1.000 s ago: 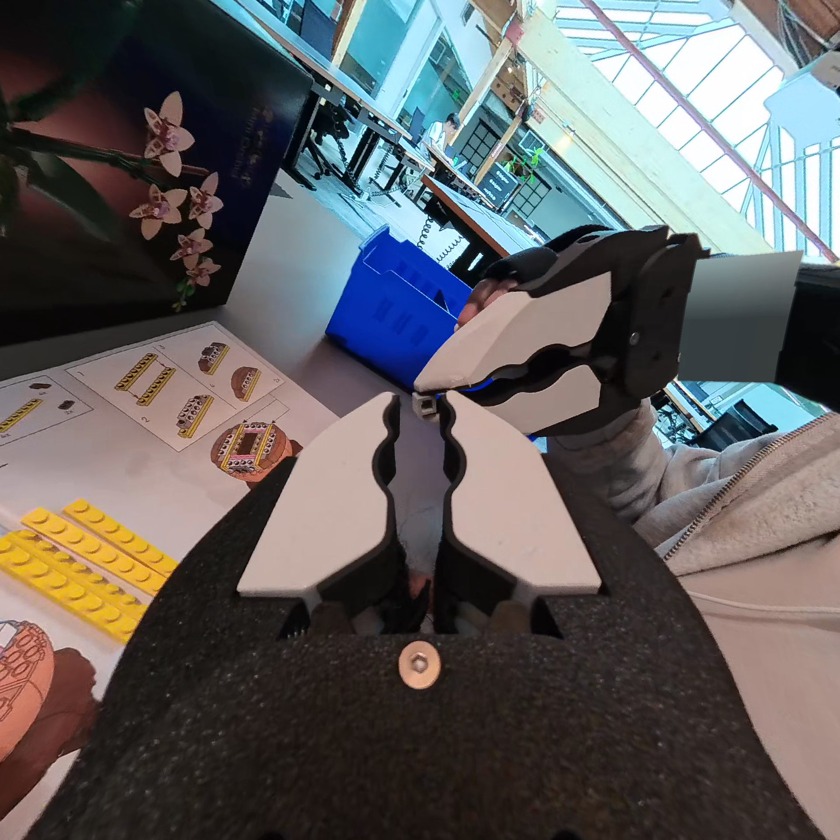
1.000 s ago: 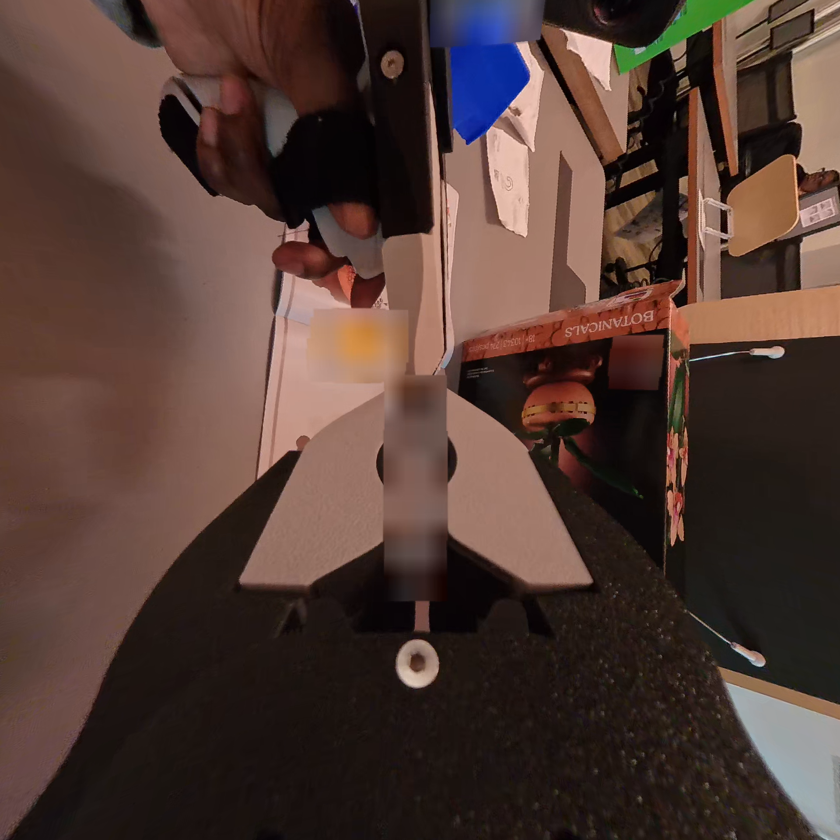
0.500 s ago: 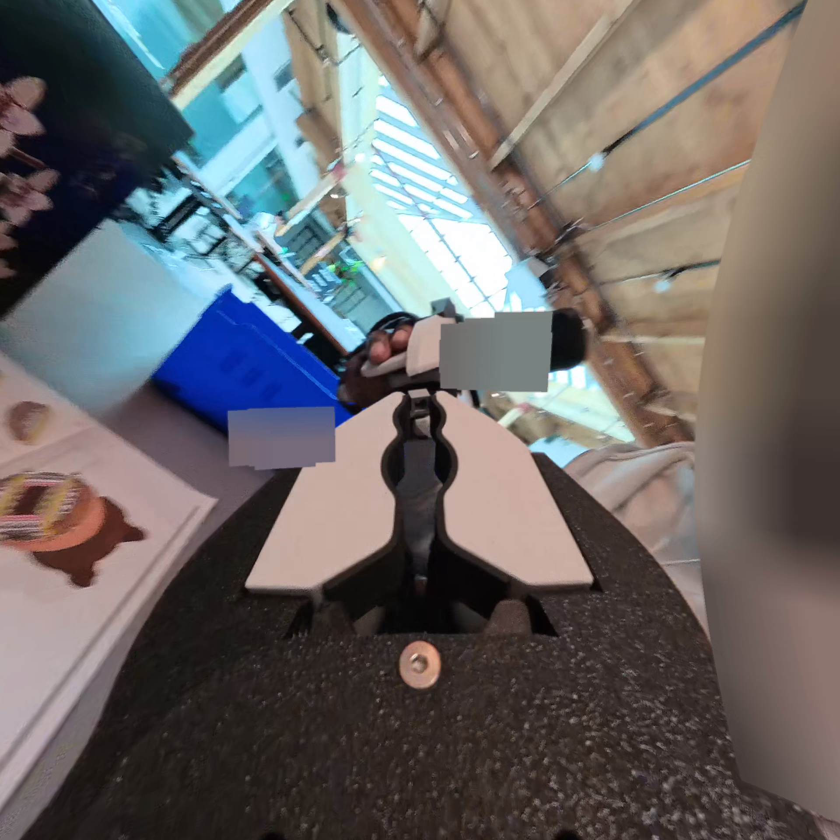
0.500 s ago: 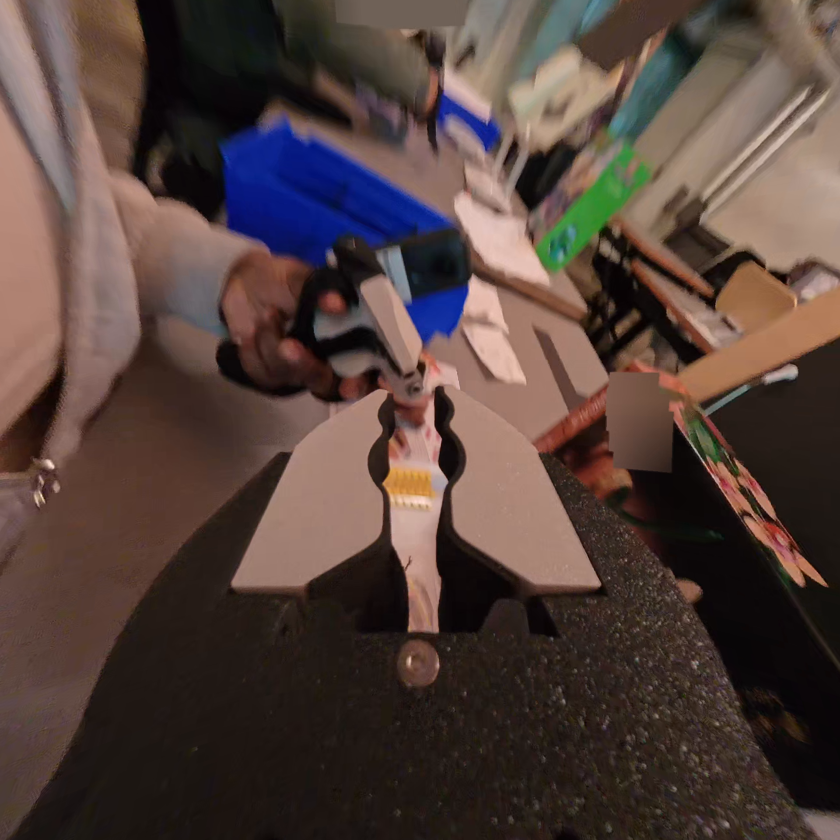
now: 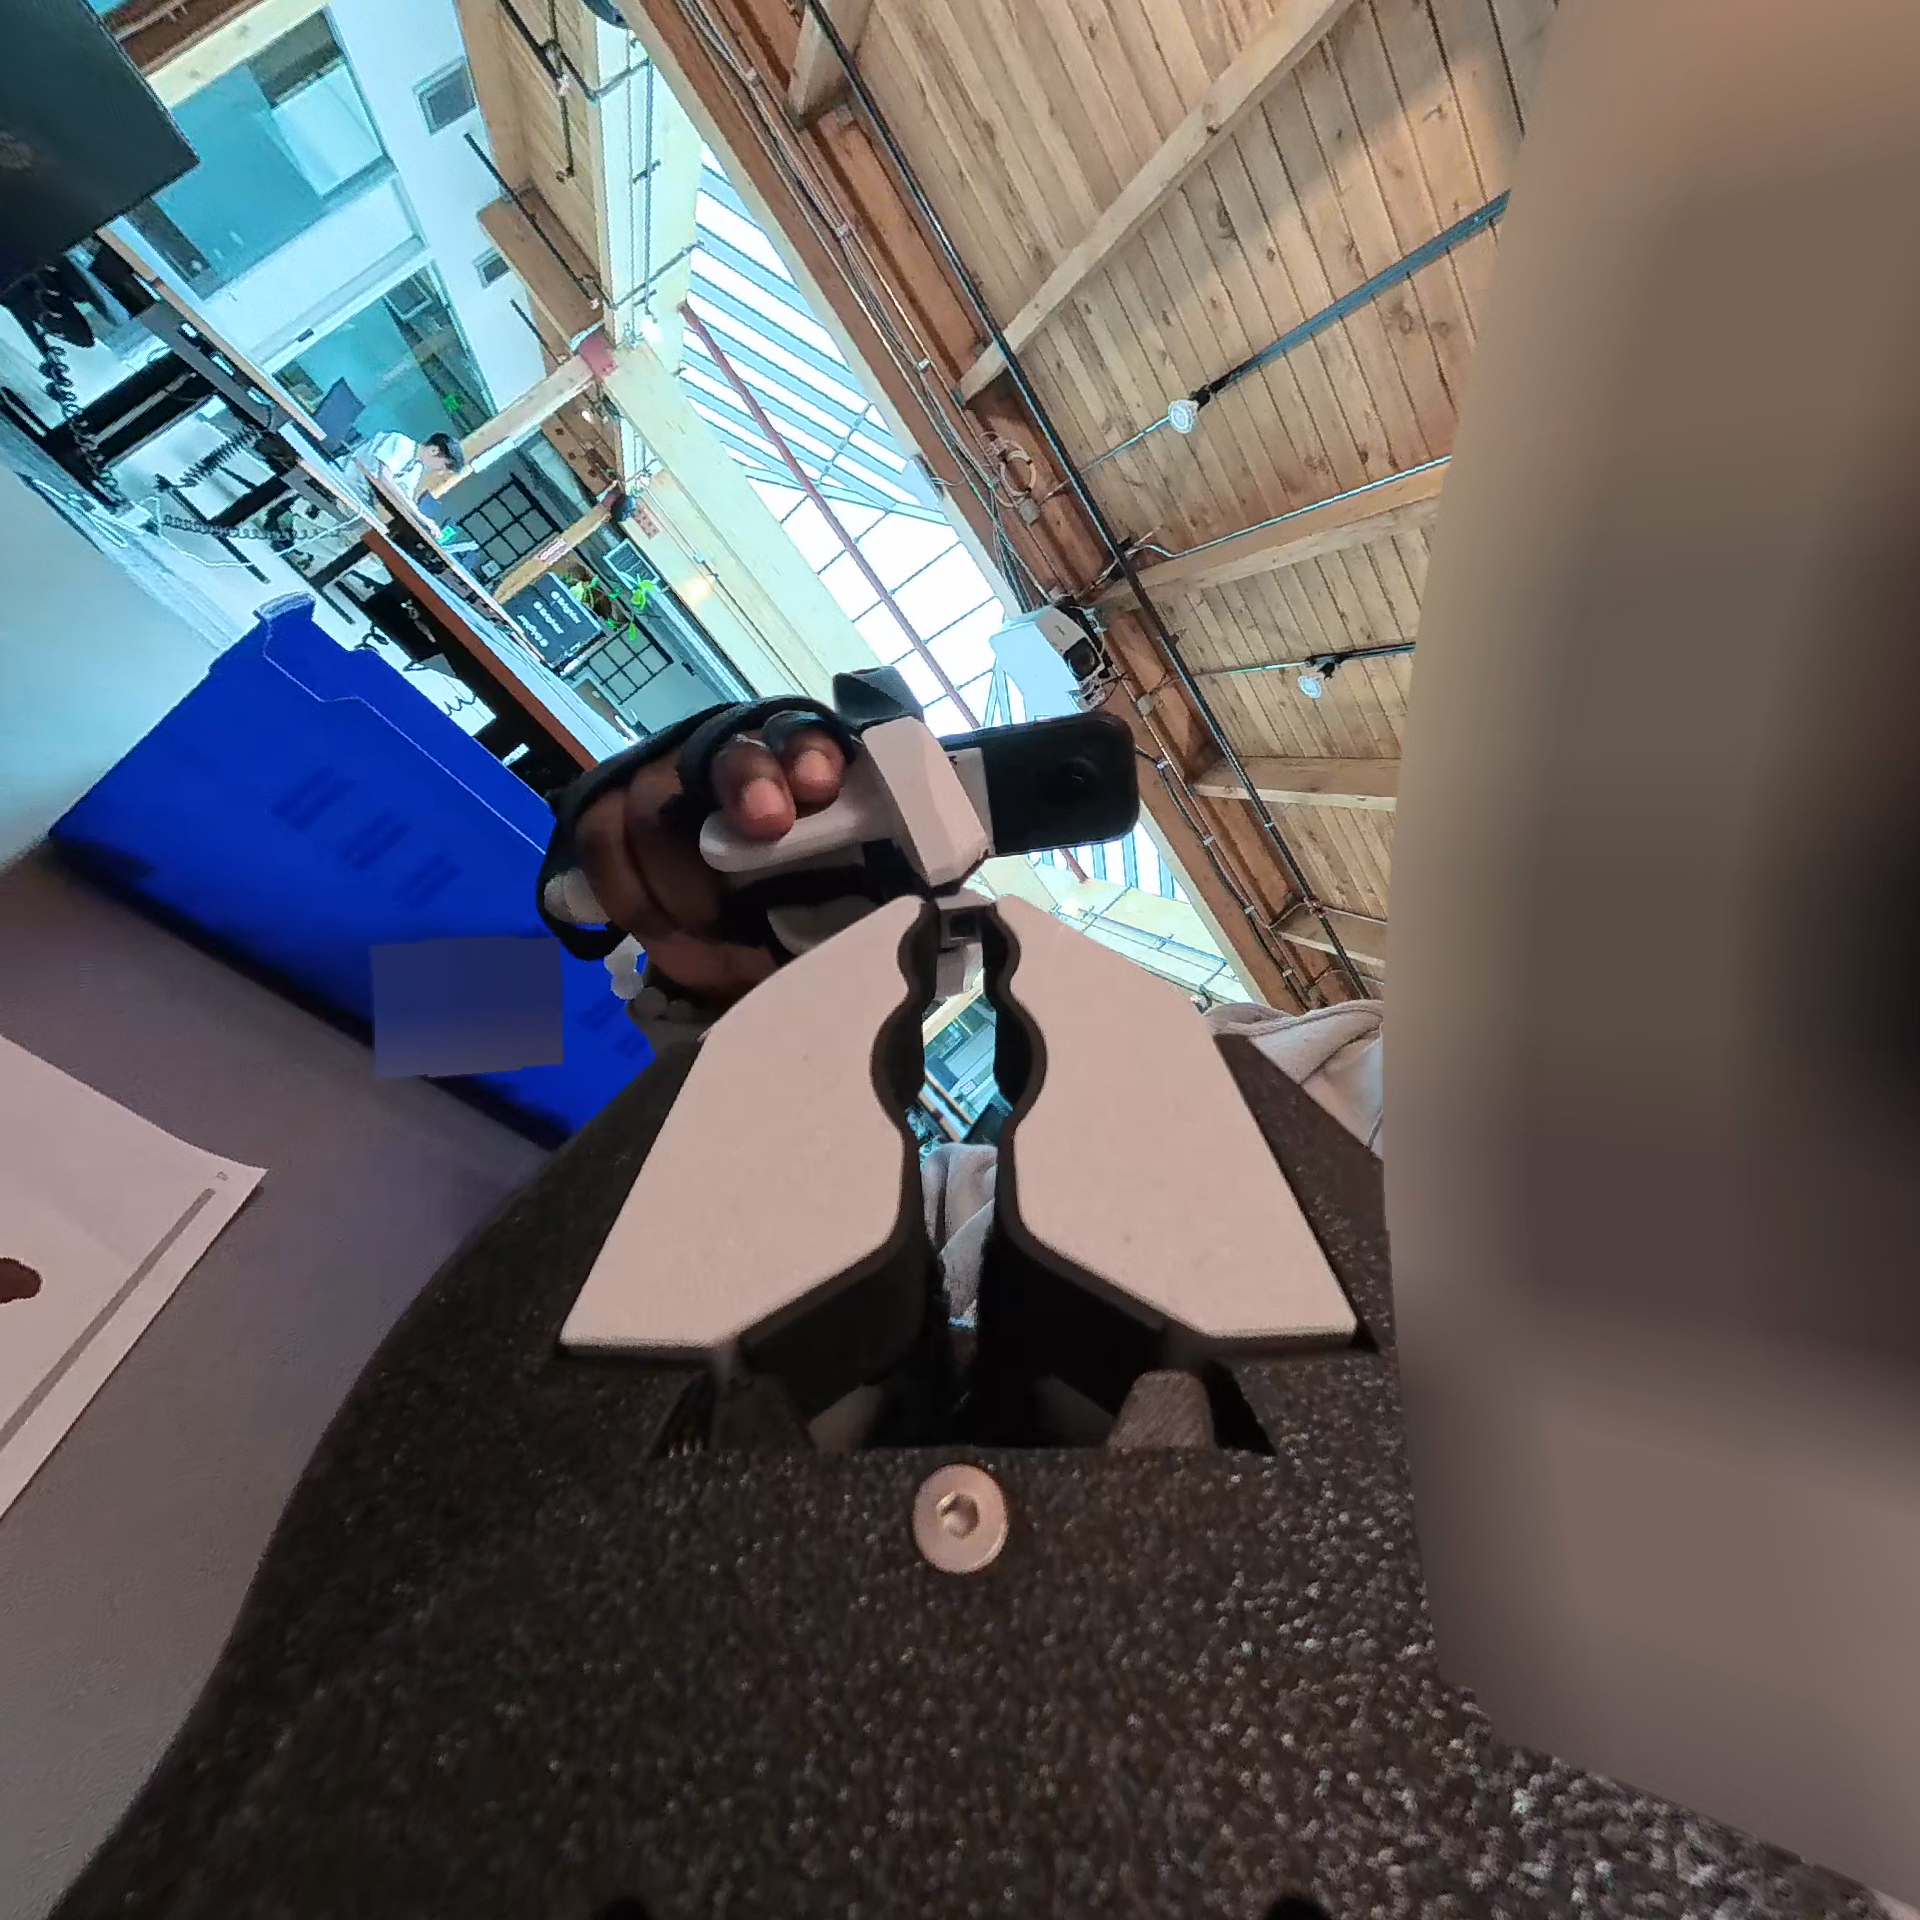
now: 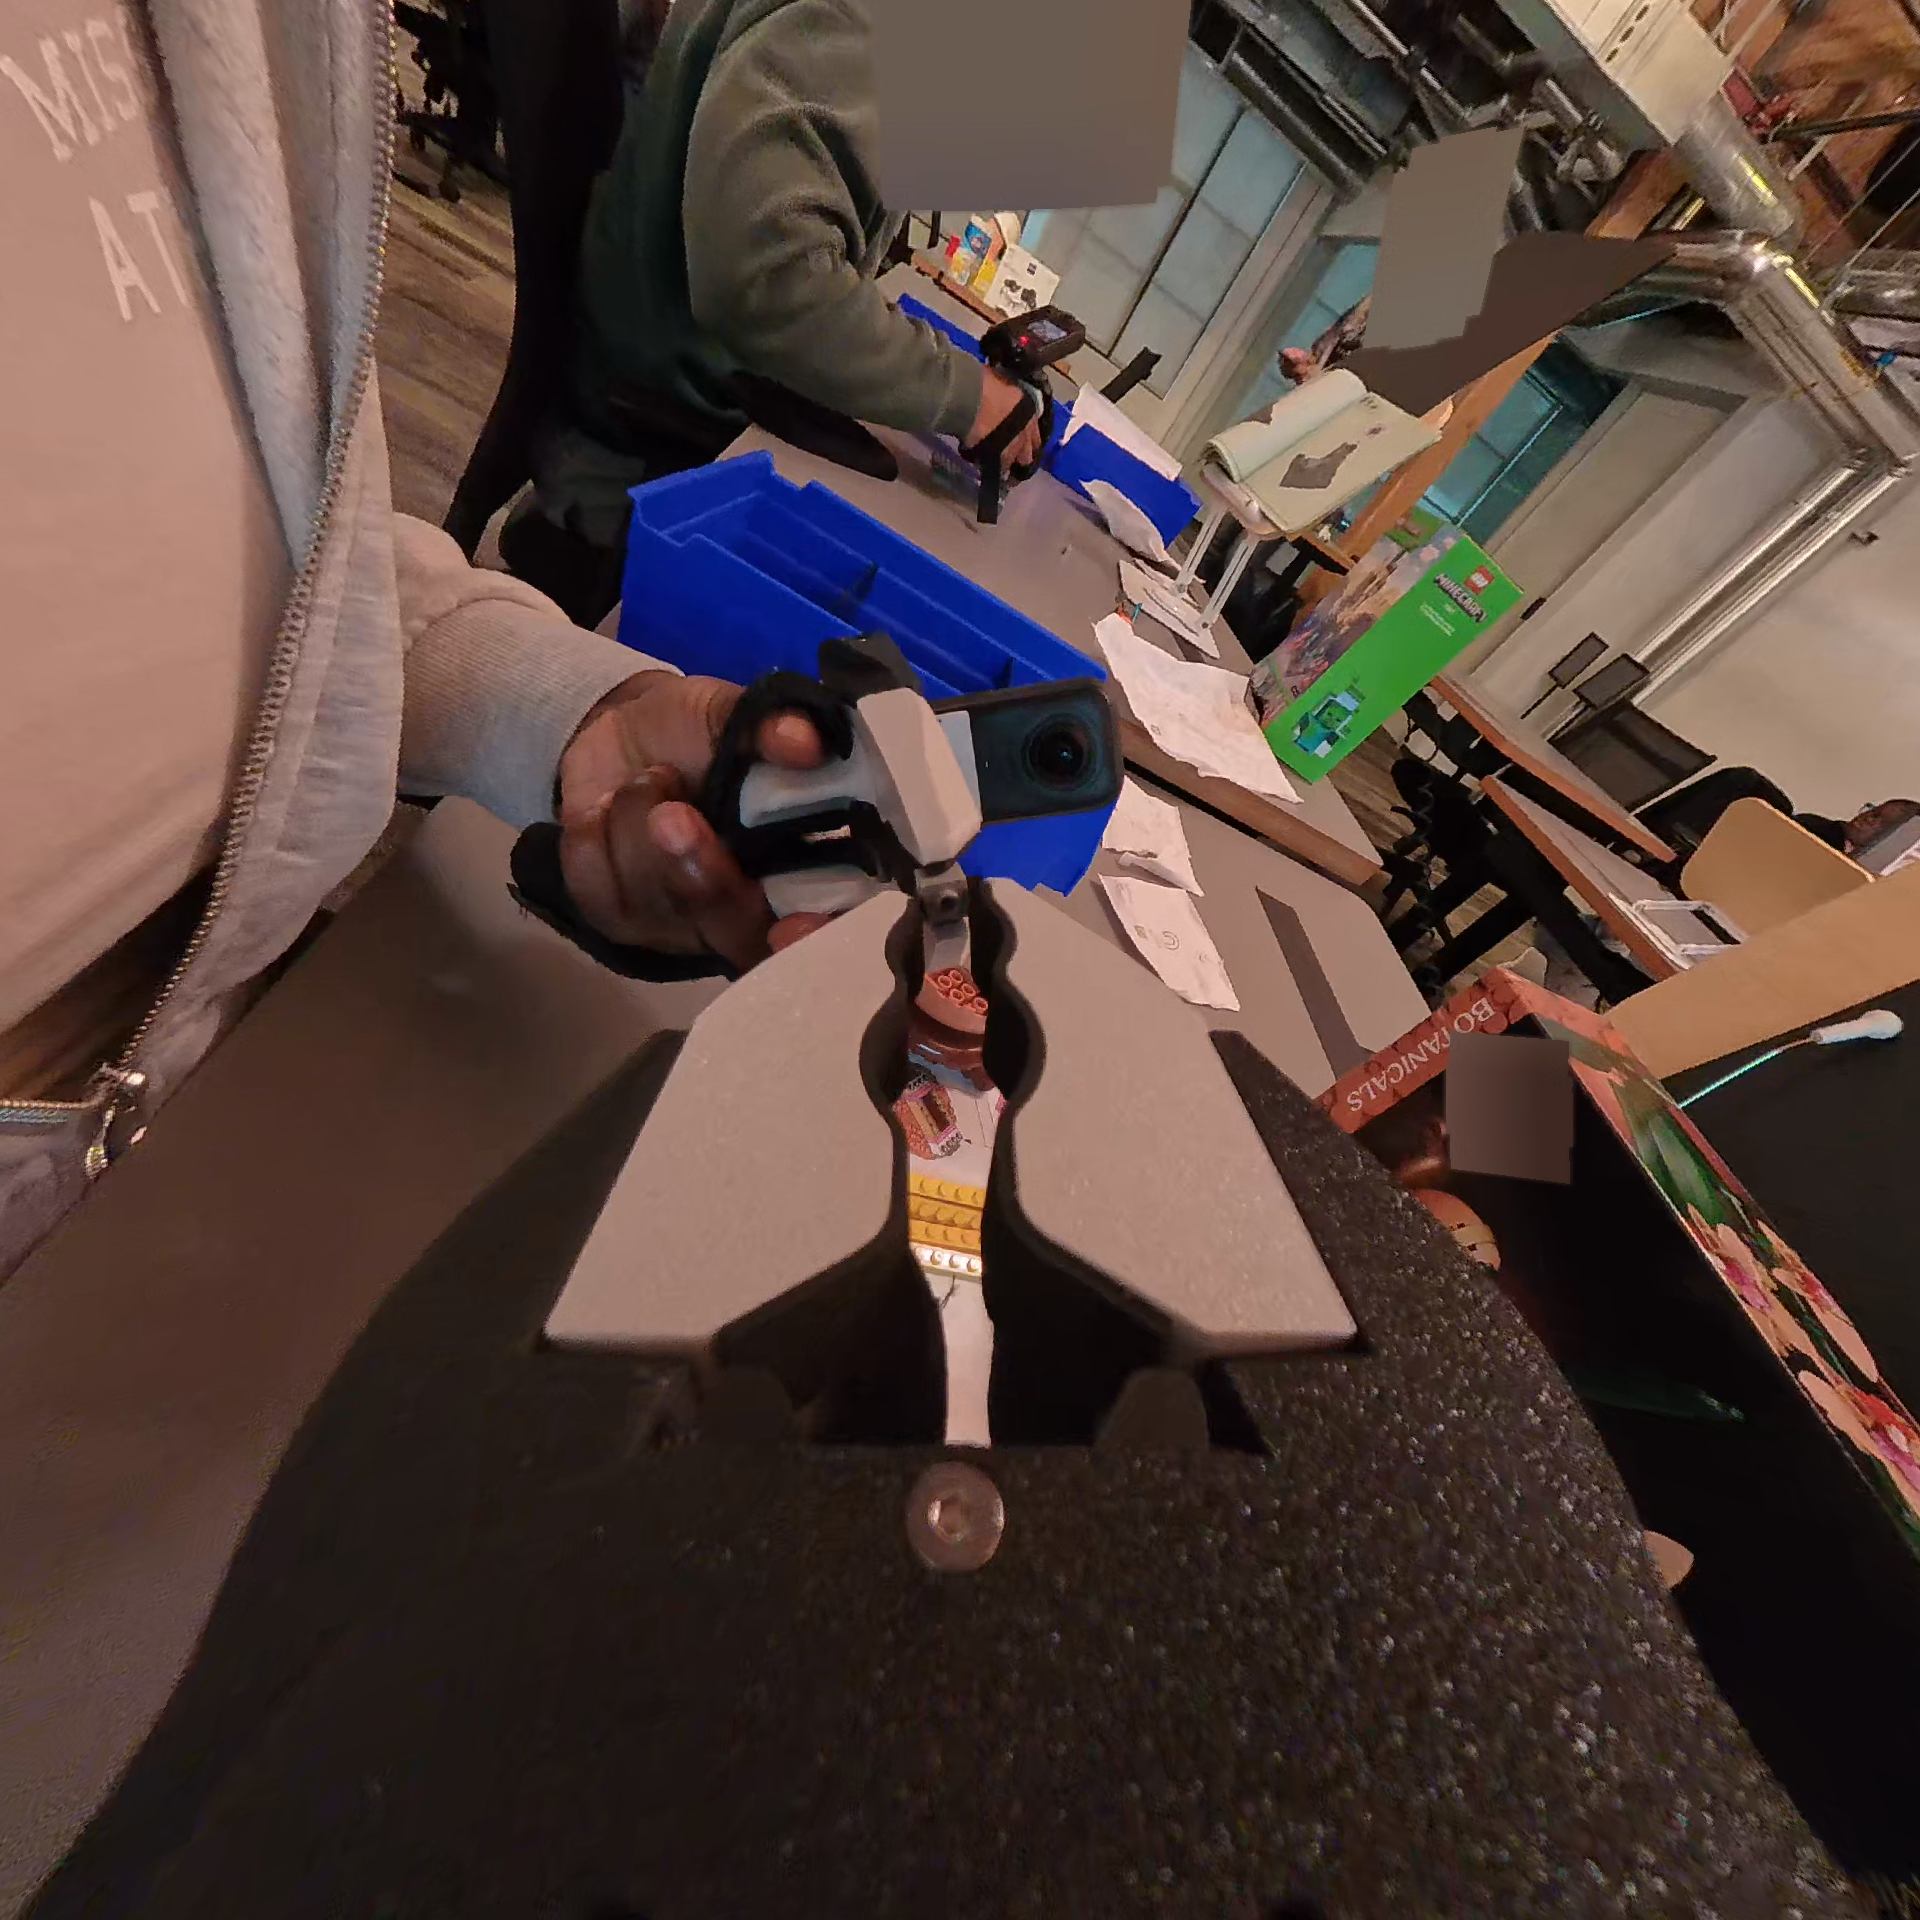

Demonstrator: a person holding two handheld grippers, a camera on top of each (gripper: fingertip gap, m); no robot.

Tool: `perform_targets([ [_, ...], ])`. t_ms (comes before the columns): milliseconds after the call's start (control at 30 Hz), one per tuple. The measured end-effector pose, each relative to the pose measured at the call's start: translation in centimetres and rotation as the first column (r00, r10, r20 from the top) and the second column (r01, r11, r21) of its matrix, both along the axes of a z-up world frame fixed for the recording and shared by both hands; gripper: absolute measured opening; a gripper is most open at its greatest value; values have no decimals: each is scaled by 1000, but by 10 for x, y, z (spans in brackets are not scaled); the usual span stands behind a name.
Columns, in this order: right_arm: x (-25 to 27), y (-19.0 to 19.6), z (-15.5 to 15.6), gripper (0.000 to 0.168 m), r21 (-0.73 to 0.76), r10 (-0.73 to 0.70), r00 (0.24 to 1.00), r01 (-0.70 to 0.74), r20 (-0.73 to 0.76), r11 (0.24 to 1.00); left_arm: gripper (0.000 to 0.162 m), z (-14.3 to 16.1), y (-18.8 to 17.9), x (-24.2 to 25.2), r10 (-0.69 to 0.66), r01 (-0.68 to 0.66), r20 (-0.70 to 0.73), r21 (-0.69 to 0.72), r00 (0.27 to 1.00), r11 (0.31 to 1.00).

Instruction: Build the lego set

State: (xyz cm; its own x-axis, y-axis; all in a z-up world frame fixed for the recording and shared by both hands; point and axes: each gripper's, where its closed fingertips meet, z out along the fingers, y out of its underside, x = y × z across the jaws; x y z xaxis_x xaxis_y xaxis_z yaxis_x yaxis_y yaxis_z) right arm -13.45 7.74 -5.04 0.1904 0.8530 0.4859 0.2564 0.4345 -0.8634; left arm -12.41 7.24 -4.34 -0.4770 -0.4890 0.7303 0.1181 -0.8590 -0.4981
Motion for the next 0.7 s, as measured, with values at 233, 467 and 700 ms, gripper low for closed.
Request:
perform_targets([
  [233, 2, -1, -11, 7, -42, 16, 990, -11, 137, 999, 9, -10, -2, -1, -4, 9, -95, 52, 996, 999],
  [467, 29, 34, -100, 7, -396, -21, 809, 310, 587, 864, 48, -87, 26, -52, 550, -115, -501, 661, 668, 742],
  [700, 17, 52, -171, 7, -380, 53, 579, 460, 814, 803, 40, -147, 21, -73, 667, 54, -621, 747, 413, 662],
])
